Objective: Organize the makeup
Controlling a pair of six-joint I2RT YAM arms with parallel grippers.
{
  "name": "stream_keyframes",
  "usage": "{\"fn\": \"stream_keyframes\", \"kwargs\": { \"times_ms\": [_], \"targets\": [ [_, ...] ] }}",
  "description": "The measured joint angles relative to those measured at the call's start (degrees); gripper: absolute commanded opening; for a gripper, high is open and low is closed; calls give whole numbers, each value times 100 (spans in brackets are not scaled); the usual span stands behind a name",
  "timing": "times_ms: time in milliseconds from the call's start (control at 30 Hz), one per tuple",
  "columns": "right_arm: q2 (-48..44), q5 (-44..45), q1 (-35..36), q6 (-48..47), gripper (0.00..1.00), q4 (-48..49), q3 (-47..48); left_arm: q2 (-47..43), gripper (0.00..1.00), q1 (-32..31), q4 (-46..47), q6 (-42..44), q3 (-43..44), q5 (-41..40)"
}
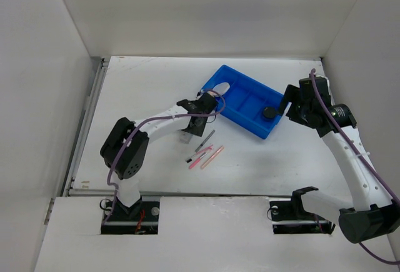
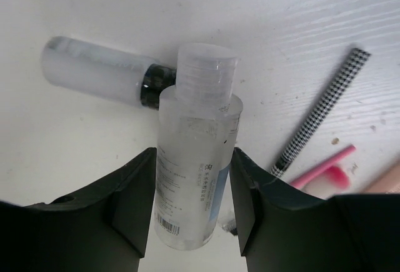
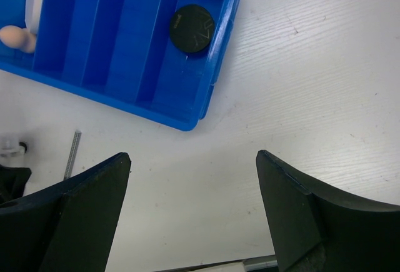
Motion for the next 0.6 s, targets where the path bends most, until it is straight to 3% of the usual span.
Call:
{"fn": "stream_keyframes", "kwargs": {
  "times_ms": [200,333,600],
  "targets": [
    [0,50,0,-2,88,0,2,-625,0,2,-369,181,713,160],
    [0,72,0,0,88,0,2,-691,0,2,-450,385,1648,514],
    [0,120,0,0,88,-13,22,728,0,2,-380,826,4028,1021]
  ]
}}
